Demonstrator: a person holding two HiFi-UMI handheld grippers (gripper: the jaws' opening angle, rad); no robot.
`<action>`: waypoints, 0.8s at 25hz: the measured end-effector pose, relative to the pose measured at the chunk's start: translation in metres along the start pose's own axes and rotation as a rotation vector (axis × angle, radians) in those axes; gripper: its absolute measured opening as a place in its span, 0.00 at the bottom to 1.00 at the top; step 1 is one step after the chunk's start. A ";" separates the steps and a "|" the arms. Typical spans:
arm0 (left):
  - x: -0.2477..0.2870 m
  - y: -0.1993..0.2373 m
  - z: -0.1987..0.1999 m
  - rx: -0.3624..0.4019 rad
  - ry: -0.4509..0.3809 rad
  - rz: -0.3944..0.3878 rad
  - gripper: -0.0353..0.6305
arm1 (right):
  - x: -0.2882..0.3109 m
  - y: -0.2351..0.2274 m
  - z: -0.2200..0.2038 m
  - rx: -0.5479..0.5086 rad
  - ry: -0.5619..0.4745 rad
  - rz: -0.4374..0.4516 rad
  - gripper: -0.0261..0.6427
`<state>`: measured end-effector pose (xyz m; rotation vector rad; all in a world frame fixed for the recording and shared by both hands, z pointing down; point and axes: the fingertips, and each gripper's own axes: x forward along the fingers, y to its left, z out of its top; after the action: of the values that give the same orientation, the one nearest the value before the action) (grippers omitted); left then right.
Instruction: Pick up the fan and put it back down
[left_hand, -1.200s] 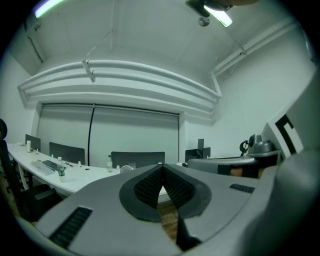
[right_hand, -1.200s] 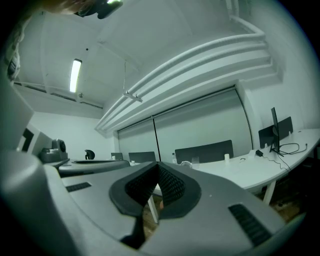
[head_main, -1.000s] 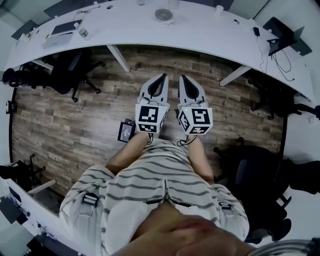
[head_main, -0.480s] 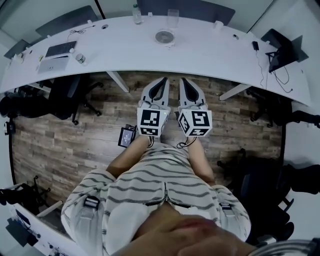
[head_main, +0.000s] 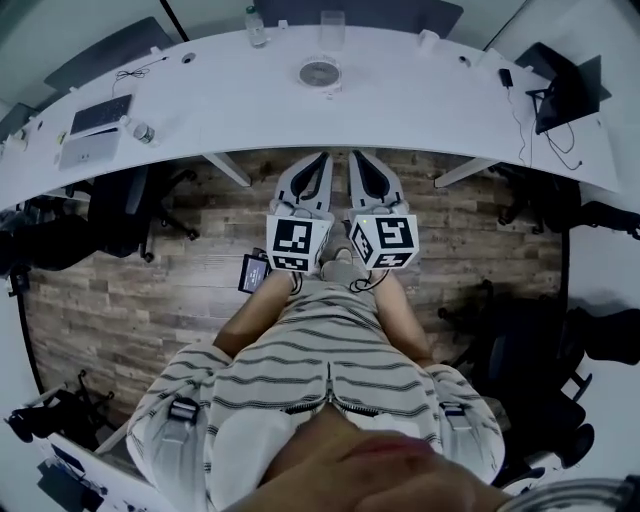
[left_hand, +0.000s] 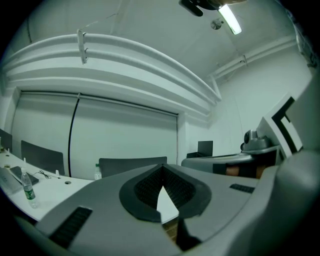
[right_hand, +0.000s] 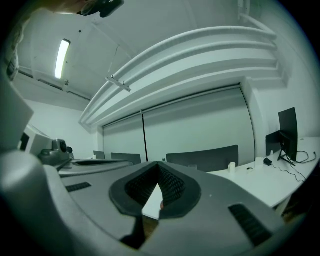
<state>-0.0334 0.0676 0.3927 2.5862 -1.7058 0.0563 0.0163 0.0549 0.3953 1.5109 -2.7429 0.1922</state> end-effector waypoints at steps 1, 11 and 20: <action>0.004 0.001 -0.003 -0.002 0.004 -0.001 0.06 | 0.002 -0.003 -0.003 0.004 0.005 -0.003 0.05; 0.070 0.032 -0.003 0.019 0.002 0.006 0.06 | 0.070 -0.042 -0.002 0.008 0.003 -0.002 0.05; 0.147 0.052 0.003 0.020 -0.009 0.011 0.06 | 0.128 -0.091 0.007 -0.010 0.007 -0.004 0.05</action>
<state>-0.0234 -0.0881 0.3989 2.5951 -1.7316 0.0622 0.0247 -0.1020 0.4055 1.5098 -2.7312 0.1836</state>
